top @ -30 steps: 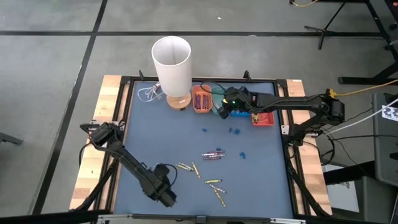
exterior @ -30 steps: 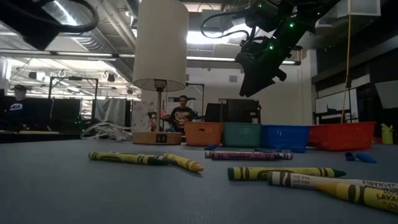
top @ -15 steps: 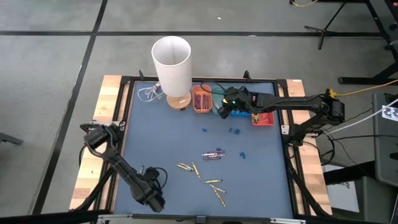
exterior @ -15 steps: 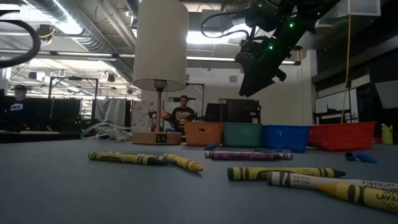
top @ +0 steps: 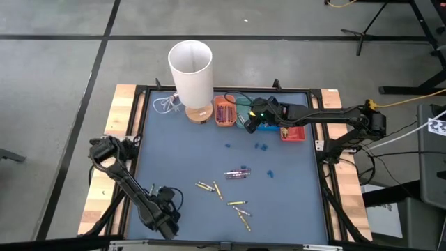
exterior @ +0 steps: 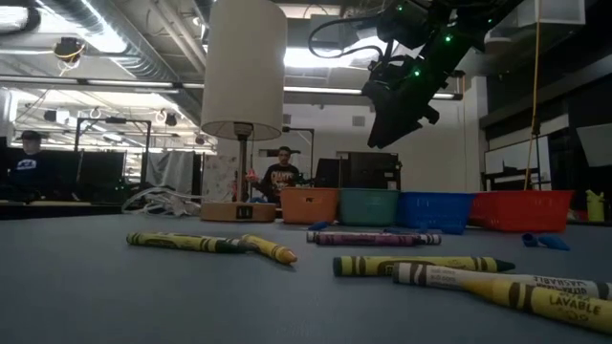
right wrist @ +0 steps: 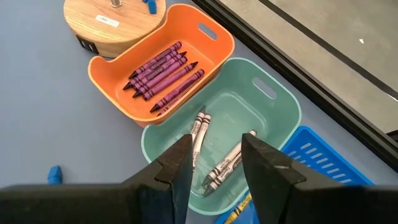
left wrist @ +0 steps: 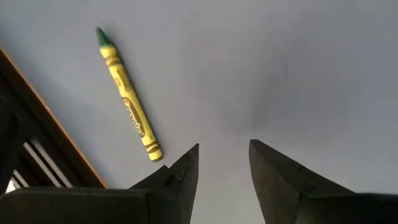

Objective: Sort crayons
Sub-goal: Put the green crayon into the orange bin

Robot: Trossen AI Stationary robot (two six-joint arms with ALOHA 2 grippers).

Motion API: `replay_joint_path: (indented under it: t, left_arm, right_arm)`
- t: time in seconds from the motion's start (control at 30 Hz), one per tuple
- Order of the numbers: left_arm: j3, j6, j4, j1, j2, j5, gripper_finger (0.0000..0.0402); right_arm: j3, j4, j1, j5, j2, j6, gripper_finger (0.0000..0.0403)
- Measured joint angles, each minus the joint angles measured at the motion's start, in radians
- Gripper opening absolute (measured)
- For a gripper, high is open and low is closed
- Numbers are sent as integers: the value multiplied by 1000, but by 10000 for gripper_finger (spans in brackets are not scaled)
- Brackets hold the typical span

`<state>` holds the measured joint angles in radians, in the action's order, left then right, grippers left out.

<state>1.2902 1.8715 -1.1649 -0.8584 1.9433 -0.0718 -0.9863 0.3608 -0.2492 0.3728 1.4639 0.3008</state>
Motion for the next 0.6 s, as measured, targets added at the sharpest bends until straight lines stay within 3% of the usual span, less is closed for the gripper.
replay_joint_path:
  t: [0.13,0.3,0.6]
  left_arm:
    - [0,60,-51,-10,-59,67,126]
    - [-4,136,-139,-36,-104,39,126]
    - [-121,297,-76,-92,-154,66,126]
  right_arm:
    - [0,0,0,0,0,0,136]
    - [0,0,0,0,0,0,136]
    - [0,-1,0,0,0,0,136]
